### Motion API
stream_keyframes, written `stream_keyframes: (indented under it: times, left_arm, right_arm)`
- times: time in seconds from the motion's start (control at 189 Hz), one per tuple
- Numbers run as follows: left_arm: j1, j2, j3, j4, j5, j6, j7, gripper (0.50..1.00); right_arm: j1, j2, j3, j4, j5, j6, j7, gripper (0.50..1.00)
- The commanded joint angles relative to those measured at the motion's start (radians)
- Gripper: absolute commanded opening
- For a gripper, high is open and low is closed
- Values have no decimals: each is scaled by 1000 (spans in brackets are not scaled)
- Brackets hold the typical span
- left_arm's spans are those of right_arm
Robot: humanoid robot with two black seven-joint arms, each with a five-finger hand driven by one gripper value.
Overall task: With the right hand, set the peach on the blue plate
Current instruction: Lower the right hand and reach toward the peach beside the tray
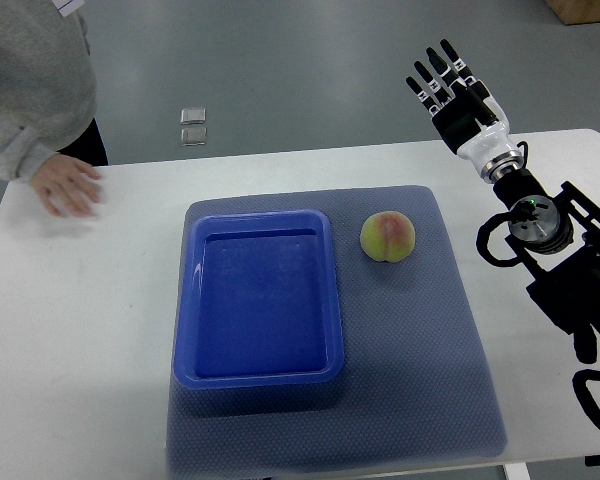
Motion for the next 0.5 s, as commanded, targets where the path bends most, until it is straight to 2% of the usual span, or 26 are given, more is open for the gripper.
stream_keyframes:
  times: [0.0,0.259,0.455,0.46,0.497]
  left_arm:
    - [0,0,0,1,0,-8,1,1000]
    - [0,0,0,0,2,-11,6,1000]
    - [0,0,0,-2,2,-12,6,1000]
    - [0,0,0,-3,2,-11,6,1000]
    - [0,0,0,-5,2,-11,6,1000]
  right_arm:
    - [2,0,0,0,0,0,0,930]
    - [5,0,-9,5,-26,8,0,930]
    - [18,-31,-55,38,-187,28,-1,930]
    - [28,-47,-83,46,-260,29,-1,930]
    - [39,-57,-110,49,-314,37,-3,930]
